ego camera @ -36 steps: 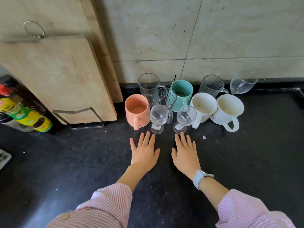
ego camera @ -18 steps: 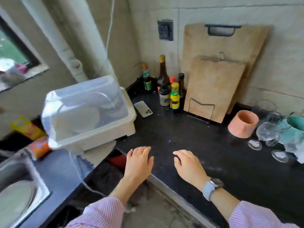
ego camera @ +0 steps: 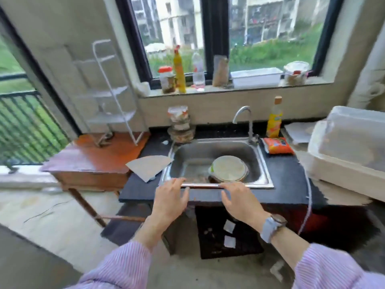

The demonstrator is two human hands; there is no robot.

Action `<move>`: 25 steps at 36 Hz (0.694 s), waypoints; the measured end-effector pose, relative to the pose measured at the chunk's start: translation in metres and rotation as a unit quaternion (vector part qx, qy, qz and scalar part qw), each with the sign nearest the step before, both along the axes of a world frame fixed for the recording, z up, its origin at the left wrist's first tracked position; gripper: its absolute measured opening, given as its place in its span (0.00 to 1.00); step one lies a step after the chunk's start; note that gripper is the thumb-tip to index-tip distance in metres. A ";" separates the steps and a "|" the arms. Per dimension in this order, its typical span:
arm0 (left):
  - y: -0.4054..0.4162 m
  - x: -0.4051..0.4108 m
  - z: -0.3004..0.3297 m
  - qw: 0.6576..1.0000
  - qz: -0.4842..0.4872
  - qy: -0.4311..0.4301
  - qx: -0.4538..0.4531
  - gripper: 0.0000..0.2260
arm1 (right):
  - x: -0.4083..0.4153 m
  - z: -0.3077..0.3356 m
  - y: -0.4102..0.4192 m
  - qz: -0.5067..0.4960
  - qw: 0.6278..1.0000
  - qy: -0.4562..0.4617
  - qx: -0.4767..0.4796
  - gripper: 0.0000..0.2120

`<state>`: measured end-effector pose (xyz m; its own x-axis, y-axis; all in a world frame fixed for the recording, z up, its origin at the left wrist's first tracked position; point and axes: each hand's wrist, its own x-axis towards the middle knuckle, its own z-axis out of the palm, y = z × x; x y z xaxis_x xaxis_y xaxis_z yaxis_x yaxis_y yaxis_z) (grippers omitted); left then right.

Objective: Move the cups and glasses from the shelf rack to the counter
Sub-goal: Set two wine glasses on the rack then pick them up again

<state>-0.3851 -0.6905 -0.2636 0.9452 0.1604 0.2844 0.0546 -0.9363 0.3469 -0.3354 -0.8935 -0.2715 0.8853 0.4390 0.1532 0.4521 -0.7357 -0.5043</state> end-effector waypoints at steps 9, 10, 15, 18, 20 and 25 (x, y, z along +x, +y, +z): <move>0.174 -0.022 -0.002 0.983 0.172 -0.012 -0.068 0.16 | 0.027 0.010 0.207 0.157 0.987 -0.034 -0.022 0.13; 0.192 -0.018 -0.001 0.981 0.184 -0.014 -0.067 0.16 | 0.033 0.010 0.228 0.170 0.985 -0.034 -0.018 0.14; 0.284 0.015 0.008 0.970 0.226 -0.028 -0.089 0.14 | 0.079 0.011 0.330 0.208 0.978 -0.028 0.008 0.15; 0.336 0.043 0.019 0.966 0.217 -0.030 -0.139 0.14 | 0.113 0.015 0.389 0.224 0.974 -0.013 0.017 0.15; 0.368 0.063 0.027 0.963 0.215 -0.030 -0.159 0.14 | 0.132 0.021 0.424 0.215 0.976 0.005 0.023 0.15; 0.437 0.107 0.043 0.957 0.221 -0.051 -0.181 0.13 | 0.175 0.036 0.495 0.208 0.977 0.022 0.033 0.17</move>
